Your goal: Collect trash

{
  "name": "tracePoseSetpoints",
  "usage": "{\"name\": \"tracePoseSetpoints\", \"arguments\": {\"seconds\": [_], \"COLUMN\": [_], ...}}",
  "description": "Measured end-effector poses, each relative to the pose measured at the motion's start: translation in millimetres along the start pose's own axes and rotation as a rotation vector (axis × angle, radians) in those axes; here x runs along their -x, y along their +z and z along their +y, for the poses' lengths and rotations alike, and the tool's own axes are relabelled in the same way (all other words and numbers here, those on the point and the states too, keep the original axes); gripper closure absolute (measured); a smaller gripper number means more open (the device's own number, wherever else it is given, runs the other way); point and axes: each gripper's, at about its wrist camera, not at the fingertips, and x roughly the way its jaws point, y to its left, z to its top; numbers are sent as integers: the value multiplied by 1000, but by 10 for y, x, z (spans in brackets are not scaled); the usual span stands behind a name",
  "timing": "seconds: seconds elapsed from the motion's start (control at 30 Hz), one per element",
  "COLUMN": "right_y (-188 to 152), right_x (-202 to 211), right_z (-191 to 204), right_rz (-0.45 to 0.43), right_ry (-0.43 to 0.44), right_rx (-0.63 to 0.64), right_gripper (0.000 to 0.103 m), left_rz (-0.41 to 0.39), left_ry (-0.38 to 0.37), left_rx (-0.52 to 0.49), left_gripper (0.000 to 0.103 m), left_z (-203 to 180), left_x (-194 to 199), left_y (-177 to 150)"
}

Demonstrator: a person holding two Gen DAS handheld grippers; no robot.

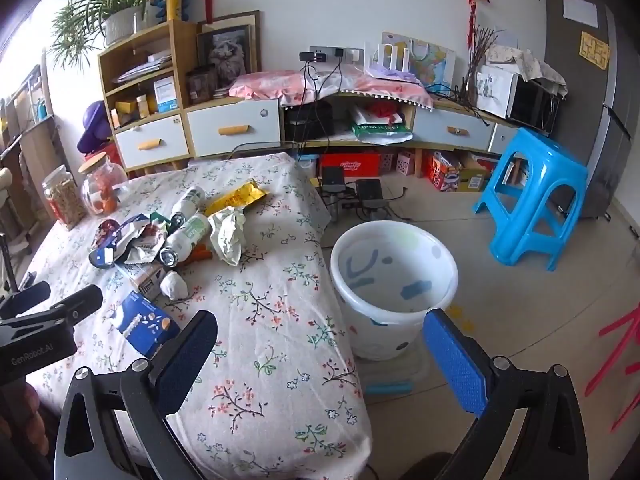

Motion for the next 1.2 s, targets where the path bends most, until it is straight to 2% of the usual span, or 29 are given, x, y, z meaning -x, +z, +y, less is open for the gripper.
{"name": "tracePoseSetpoints", "arguments": {"seconds": [1.2], "right_y": [7], "right_x": [21], "right_z": [-12], "right_rz": [-9], "right_ry": [17], "right_rx": [-10], "right_gripper": [0], "left_rz": [4], "left_ry": [-6], "left_rx": [10], "left_gripper": [1], "left_z": [38], "left_x": [-8], "left_y": [-36]}}
